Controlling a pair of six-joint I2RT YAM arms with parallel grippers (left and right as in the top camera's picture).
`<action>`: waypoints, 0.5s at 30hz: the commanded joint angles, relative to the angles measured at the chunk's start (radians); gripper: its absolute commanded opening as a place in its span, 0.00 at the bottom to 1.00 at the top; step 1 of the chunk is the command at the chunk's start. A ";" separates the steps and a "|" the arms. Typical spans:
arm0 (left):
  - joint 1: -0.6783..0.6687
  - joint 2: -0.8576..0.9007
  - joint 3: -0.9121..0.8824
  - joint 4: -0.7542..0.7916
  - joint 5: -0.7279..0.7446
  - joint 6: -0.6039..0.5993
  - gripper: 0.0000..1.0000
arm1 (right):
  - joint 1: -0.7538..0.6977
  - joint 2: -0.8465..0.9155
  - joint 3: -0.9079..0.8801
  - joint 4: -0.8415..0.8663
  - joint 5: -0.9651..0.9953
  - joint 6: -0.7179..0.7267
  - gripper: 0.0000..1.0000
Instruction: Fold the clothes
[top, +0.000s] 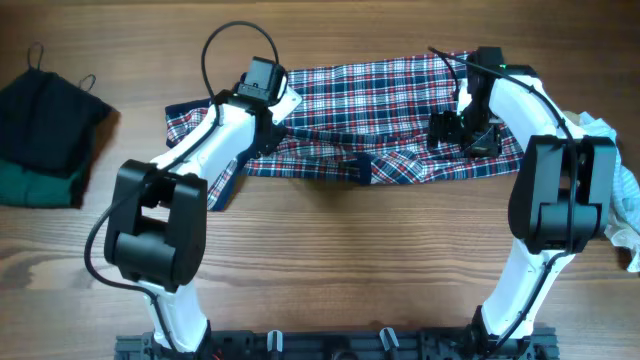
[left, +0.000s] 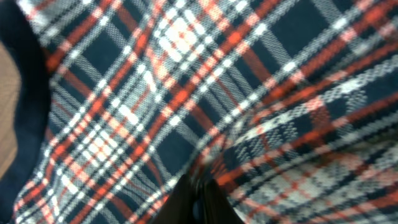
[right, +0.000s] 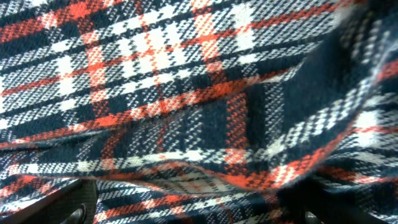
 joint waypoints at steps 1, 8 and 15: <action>0.024 0.005 -0.004 0.032 0.011 0.005 0.16 | -0.024 0.034 -0.028 0.051 0.043 -0.008 0.98; 0.029 0.008 -0.005 0.098 0.074 0.005 0.27 | -0.024 0.019 0.008 0.066 0.034 -0.010 0.97; 0.032 0.049 -0.005 0.097 0.074 0.000 0.27 | -0.024 -0.044 0.014 0.166 -0.116 -0.037 0.98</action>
